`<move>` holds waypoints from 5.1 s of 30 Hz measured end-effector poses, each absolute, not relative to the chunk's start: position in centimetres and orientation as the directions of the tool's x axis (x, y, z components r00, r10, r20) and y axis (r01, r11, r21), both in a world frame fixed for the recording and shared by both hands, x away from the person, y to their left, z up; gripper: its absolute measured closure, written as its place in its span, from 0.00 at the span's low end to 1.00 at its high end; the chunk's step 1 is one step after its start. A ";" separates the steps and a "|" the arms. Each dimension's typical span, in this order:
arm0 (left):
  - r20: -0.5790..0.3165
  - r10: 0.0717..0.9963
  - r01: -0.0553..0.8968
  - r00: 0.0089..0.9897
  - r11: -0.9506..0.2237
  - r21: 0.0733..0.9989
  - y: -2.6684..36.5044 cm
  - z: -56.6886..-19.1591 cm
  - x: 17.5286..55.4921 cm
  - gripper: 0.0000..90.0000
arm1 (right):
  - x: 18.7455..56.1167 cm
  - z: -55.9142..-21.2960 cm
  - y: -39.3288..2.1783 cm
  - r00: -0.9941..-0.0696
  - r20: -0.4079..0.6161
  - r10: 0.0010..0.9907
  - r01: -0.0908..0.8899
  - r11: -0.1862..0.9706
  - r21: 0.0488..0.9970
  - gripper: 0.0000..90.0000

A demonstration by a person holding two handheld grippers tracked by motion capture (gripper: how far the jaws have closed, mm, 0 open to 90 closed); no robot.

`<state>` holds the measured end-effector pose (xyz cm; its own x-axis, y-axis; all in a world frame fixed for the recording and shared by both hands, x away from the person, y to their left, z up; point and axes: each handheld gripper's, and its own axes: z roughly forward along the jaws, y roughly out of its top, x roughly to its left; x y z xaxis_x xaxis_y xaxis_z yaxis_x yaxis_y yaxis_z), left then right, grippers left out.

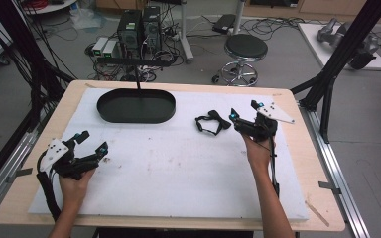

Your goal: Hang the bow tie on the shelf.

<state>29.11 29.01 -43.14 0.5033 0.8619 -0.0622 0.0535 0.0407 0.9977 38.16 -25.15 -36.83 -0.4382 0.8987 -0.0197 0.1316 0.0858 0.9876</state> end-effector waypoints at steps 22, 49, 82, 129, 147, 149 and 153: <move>-0.054 0.858 0.048 0.511 0.035 0.998 28.9 -43.1 29.1 0.19 | 45.6 -40.0 -22.0 -0.502 -0.038 0.864 0.310 0.221 0.925 0.40; -0.058 0.860 0.050 0.507 0.037 0.998 28.9 -43.1 29.2 0.19 | 48.5 -44.6 -21.0 -0.539 -0.020 0.842 0.508 0.344 0.789 0.71; -0.057 0.862 0.046 0.503 0.039 0.998 29.0 -43.2 29.3 0.19 | 45.9 -37.8 -18.6 -0.514 -0.163 0.842 0.263 0.336 0.904 0.84; -0.072 0.858 0.046 0.509 0.056 0.997 29.2 -43.2 29.3 0.19 | 49.3 -30.9 -7.6 -0.705 -0.121 0.699 0.013 0.184 0.983 0.84; -0.076 0.856 0.042 0.511 0.063 0.997 29.3 -43.2 29.3 0.19 | 51.5 -30.9 -5.2 -0.686 -0.124 0.717 0.023 0.192 0.981 0.84; -0.076 0.856 0.041 0.512 0.064 0.997 29.3 -43.2 29.3 0.19 | 51.8 -31.0 -5.0 -0.682 -0.125 0.721 0.023 0.192 0.981 0.84; -0.079 0.856 0.044 0.512 0.066 0.997 29.3 -43.2 29.2 0.19 | 52.3 -31.3 -4.5 -0.676 -0.124 0.726 0.029 0.195 0.980 0.84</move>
<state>29.25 29.27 -43.21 0.5116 0.8556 -0.0787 0.0438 0.0655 0.9969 52.25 -4.53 -31.28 -0.6765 0.7260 -0.1239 0.0294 0.1947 0.9804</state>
